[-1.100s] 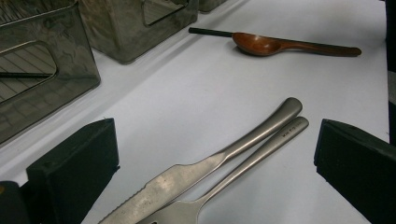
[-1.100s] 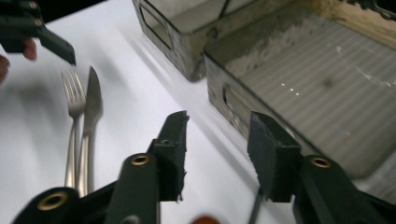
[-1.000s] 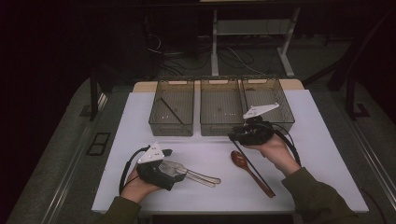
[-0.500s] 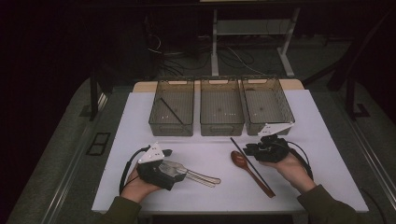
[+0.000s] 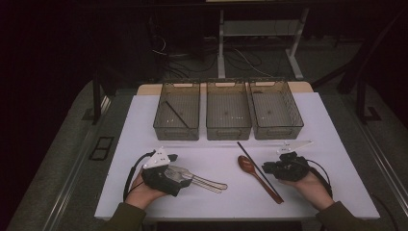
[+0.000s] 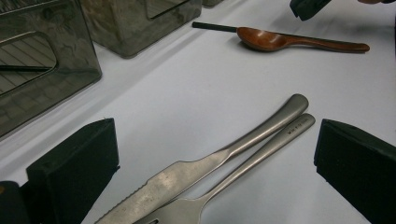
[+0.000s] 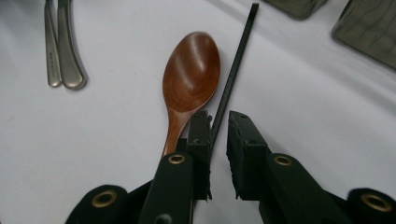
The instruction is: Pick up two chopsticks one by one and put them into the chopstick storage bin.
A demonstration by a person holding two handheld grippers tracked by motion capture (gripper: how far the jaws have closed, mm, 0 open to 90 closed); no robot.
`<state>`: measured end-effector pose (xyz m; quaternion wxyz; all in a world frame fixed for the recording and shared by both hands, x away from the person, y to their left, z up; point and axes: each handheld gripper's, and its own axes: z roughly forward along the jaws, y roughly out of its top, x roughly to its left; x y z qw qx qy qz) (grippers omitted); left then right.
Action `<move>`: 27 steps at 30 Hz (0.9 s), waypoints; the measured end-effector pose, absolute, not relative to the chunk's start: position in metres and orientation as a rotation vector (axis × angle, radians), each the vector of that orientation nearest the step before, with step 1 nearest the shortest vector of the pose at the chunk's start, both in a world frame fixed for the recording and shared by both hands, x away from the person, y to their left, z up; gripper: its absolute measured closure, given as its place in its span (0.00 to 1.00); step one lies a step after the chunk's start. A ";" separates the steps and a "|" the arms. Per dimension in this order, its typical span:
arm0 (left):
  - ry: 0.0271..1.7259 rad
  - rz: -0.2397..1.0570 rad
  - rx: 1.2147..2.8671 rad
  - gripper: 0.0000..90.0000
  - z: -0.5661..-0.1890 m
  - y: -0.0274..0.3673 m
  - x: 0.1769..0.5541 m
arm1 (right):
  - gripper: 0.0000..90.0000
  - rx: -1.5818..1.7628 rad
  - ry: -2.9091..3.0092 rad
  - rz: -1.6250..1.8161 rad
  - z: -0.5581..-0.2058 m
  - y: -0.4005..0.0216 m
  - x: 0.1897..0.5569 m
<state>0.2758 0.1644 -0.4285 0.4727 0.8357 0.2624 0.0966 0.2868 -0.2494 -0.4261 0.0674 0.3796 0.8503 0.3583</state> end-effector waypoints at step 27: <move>0.639 0.243 2.048 0.00 -0.428 0.165 0.275 | 0.89 1.164 2.570 0.981 -0.441 -0.239 0.289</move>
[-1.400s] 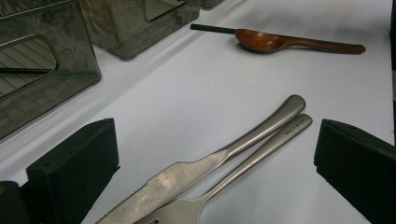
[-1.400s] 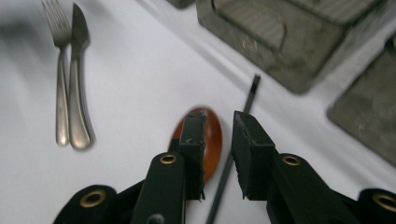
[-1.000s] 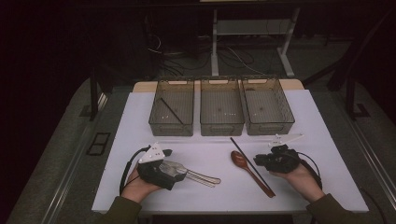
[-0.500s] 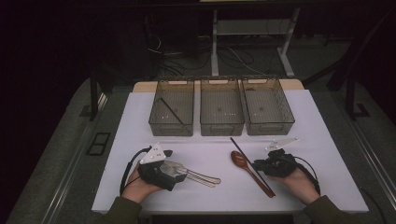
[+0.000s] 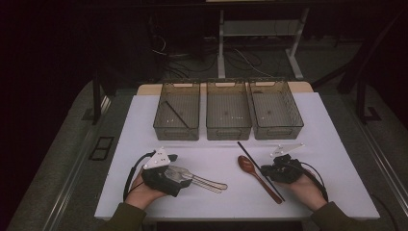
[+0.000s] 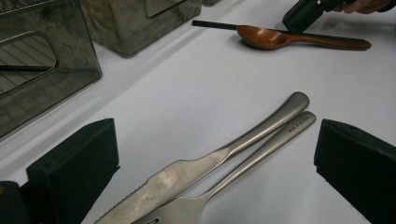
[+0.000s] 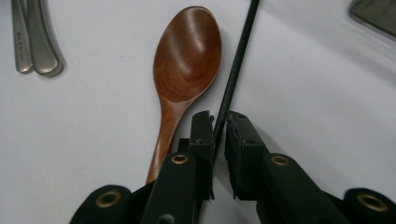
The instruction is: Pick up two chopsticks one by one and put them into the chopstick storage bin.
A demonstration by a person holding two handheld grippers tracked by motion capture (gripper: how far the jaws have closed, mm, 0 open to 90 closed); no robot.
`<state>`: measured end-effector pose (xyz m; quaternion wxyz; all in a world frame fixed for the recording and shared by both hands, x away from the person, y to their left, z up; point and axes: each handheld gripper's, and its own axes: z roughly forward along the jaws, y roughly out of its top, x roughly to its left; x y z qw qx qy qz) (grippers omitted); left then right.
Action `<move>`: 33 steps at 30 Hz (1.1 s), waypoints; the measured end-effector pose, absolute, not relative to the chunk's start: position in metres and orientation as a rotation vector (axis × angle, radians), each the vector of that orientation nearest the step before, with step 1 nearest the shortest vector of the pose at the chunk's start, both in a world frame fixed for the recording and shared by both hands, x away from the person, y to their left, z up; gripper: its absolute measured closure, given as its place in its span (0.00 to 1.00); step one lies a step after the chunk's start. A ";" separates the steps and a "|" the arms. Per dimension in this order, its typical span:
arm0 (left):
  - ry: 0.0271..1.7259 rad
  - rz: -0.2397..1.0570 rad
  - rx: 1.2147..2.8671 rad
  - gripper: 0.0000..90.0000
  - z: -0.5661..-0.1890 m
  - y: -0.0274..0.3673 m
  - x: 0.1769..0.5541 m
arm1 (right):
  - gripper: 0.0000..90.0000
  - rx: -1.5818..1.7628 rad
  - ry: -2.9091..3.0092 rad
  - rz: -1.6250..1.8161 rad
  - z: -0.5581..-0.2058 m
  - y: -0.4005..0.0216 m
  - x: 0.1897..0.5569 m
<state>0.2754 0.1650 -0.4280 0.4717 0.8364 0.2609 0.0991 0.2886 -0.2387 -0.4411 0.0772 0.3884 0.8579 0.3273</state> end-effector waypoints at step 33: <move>0.634 0.243 2.055 0.00 -0.428 0.164 0.275 | 0.94 1.157 2.510 0.908 -0.444 -0.244 0.291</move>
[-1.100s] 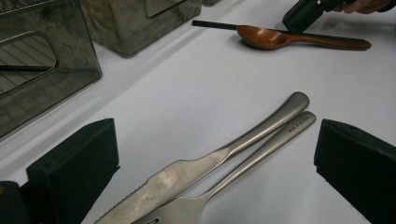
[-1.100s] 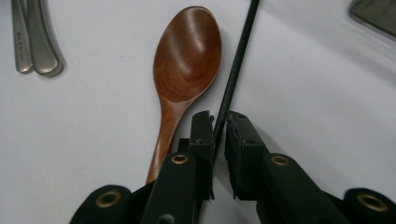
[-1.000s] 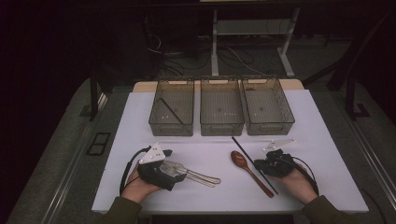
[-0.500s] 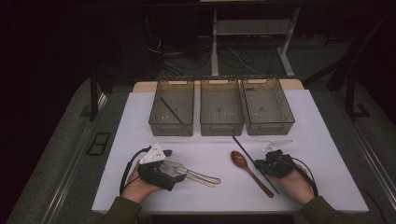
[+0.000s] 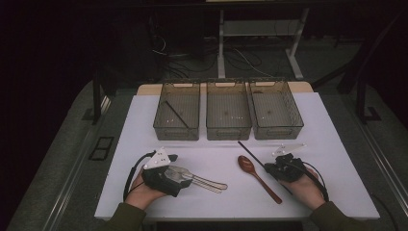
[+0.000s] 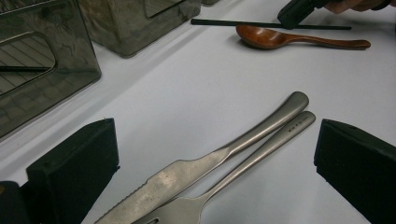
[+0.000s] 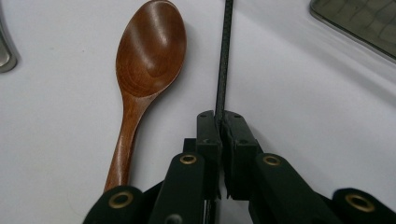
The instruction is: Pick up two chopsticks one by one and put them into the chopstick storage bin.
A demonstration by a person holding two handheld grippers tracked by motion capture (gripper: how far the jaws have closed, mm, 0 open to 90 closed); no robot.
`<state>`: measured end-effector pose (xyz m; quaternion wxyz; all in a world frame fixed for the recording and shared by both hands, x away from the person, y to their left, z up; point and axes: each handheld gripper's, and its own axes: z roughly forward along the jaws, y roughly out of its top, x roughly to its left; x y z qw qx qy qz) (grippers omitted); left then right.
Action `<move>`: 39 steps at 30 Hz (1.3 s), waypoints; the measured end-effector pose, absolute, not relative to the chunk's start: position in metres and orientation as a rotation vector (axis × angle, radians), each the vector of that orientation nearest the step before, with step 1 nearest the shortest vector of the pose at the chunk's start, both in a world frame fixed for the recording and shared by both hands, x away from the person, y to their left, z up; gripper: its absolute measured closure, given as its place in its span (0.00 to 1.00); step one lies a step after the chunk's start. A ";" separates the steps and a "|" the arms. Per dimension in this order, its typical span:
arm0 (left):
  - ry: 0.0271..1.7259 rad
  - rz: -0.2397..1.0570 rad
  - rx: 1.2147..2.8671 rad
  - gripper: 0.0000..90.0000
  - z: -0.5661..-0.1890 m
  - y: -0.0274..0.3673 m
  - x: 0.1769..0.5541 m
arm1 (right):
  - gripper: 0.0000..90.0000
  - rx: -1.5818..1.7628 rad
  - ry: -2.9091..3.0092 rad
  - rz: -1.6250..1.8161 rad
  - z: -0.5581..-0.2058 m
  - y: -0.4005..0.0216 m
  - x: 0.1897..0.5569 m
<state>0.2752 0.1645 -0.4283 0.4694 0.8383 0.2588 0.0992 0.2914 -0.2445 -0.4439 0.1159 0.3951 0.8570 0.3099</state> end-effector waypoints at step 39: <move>0.632 0.244 2.049 0.00 -0.428 0.165 0.276 | 0.95 1.139 2.434 1.128 -0.416 -0.260 0.287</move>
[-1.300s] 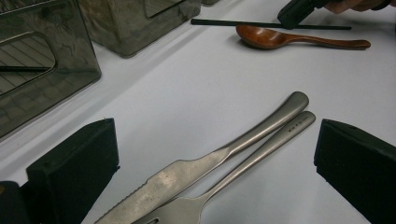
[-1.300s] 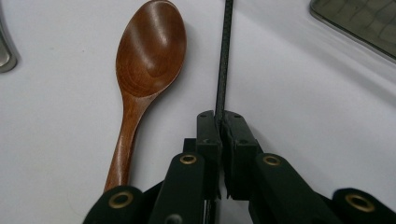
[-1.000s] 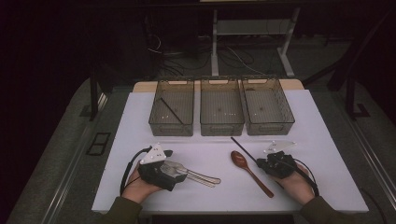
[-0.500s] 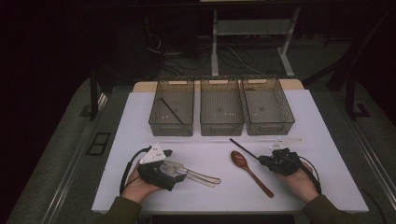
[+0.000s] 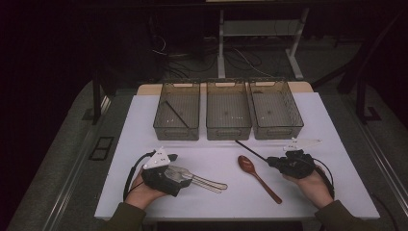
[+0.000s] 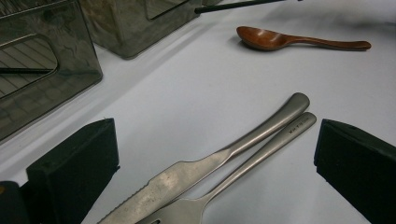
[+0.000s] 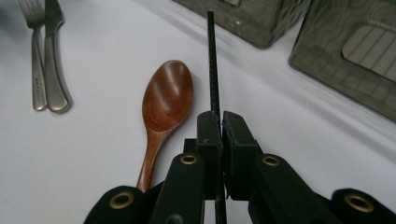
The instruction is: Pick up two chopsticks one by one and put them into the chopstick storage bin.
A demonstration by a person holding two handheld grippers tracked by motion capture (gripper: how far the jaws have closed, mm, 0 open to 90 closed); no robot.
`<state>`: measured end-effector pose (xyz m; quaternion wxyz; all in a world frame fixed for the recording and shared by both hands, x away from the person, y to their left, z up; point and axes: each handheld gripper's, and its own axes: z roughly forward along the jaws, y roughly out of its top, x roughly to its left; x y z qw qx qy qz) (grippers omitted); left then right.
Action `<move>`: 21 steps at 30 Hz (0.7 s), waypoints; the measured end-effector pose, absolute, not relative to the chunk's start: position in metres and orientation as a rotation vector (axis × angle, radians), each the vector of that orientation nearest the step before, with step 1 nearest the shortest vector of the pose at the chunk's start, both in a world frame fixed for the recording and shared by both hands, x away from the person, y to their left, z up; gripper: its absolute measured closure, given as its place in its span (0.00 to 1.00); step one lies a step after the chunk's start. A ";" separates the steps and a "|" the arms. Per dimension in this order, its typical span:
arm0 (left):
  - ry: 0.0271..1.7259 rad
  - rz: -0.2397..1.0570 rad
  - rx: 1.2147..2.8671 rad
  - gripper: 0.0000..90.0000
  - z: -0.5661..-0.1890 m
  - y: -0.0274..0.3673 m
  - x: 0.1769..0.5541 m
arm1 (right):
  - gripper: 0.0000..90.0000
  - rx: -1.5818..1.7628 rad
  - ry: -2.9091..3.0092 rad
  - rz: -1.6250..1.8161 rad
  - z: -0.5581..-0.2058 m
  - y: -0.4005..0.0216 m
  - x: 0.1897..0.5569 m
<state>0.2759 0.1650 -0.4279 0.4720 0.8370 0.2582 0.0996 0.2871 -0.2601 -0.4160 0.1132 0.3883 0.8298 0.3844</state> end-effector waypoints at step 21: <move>0.626 0.245 2.054 0.00 -0.429 0.163 0.276 | 0.95 1.043 2.418 1.229 -0.382 -0.227 0.314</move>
